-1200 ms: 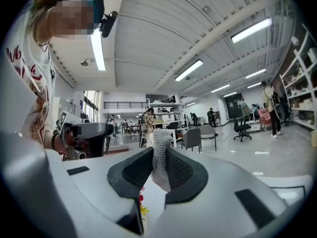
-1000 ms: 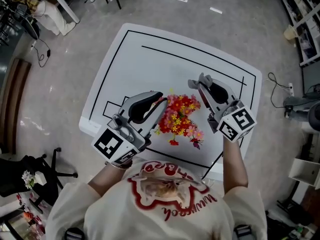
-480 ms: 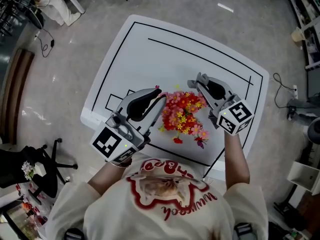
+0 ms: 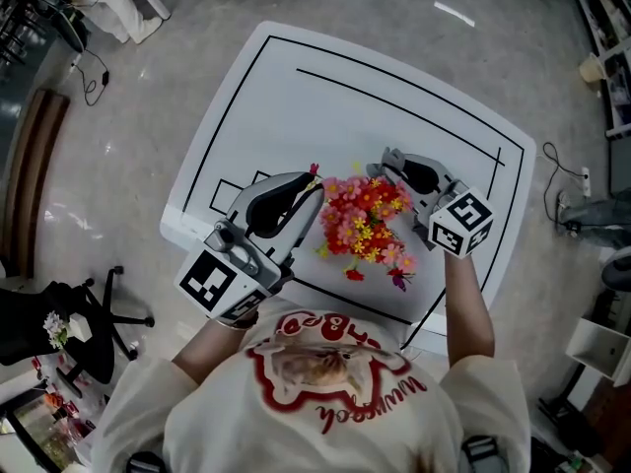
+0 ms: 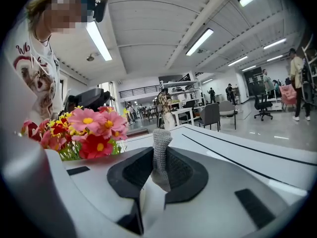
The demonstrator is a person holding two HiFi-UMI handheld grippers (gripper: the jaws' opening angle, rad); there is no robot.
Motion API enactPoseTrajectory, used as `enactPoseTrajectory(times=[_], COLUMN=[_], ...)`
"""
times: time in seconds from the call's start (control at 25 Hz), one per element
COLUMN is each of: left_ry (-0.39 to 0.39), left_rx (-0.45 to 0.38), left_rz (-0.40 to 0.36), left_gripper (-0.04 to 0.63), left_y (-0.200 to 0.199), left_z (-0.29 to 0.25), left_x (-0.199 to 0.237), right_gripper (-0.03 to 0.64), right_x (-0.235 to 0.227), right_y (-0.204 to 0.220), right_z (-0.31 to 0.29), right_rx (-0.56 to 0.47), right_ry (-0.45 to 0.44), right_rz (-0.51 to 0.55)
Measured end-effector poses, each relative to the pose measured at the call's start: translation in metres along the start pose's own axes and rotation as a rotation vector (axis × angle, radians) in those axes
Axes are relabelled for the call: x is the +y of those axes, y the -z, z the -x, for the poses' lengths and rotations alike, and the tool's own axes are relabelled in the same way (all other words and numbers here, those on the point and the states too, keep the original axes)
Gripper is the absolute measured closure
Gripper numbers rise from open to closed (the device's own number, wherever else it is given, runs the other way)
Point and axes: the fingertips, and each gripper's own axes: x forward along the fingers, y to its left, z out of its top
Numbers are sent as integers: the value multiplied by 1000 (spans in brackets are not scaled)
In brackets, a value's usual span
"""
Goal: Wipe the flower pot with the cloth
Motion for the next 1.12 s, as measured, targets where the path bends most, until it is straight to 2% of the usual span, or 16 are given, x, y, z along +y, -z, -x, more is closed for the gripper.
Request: enactPoseTrajectory(times=[0.6, 1.12], left_ry=[-7, -5], left_rx=[17, 24], left_rz=[0, -4], left_gripper=[534, 534], left_y=[5, 6], left_z=[5, 7], left_x=[2, 0], right_gripper=[554, 554], right_x=[7, 10], right_y=[27, 40], right_z=[-17, -22], right_rx=[81, 108], right_ry=[-75, -98], right_rz=[11, 4])
